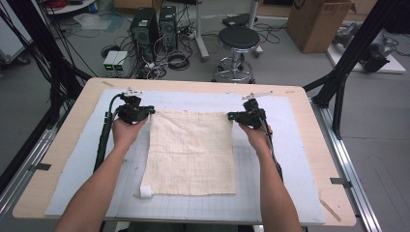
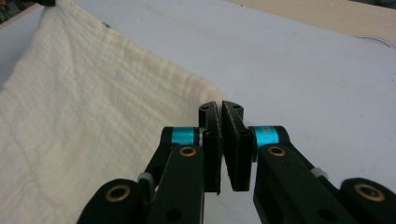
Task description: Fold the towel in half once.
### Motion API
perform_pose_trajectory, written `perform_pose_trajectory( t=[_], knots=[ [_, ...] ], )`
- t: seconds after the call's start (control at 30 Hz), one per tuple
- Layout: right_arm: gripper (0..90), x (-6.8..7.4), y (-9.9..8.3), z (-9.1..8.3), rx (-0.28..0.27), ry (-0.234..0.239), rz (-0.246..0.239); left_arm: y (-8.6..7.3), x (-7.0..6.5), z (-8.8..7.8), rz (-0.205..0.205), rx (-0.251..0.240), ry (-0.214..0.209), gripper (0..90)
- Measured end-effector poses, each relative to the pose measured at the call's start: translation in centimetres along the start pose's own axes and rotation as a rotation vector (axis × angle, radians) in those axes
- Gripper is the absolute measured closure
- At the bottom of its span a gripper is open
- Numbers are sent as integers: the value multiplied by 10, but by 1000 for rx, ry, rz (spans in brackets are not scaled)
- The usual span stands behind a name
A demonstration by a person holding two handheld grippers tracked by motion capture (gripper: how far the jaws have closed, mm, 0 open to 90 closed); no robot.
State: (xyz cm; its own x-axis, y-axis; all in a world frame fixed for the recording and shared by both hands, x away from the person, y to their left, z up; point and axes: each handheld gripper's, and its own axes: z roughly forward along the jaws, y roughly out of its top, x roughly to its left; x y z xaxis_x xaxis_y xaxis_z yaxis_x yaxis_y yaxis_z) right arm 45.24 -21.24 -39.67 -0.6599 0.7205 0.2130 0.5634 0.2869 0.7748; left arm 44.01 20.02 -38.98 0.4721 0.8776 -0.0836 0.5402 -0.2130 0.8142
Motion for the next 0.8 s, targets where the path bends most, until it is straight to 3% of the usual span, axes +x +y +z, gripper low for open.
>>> perform_pose_trajectory(
  t=[0.13, 0.2, 0.33, 0.5, 0.63, 0.8],
  knots=[
    [866, 7, 1, 0, 13, 12, -25, -2, -6, 1, 46, 34, -21, 875],
    [866, 9, 1, 1, 17, 21, -26, -3, -8, 0, 49, 36, -32, 875],
    [866, 11, 0, -3, 8, 47, -16, -10, -4, -7, -7, 25, -73, 875],
    [866, 17, -5, -8, -4, 55, -23, -18, -1, -17, -25, 9, -99, 875],
    [865, 19, -6, -17, -8, 61, -34, -21, -5, -25, -20, -10, -135, 875],
    [865, 29, -10, -34, -59, 97, -57, -30, -12, -35, 3, -36, -167, 875]
  ],
)
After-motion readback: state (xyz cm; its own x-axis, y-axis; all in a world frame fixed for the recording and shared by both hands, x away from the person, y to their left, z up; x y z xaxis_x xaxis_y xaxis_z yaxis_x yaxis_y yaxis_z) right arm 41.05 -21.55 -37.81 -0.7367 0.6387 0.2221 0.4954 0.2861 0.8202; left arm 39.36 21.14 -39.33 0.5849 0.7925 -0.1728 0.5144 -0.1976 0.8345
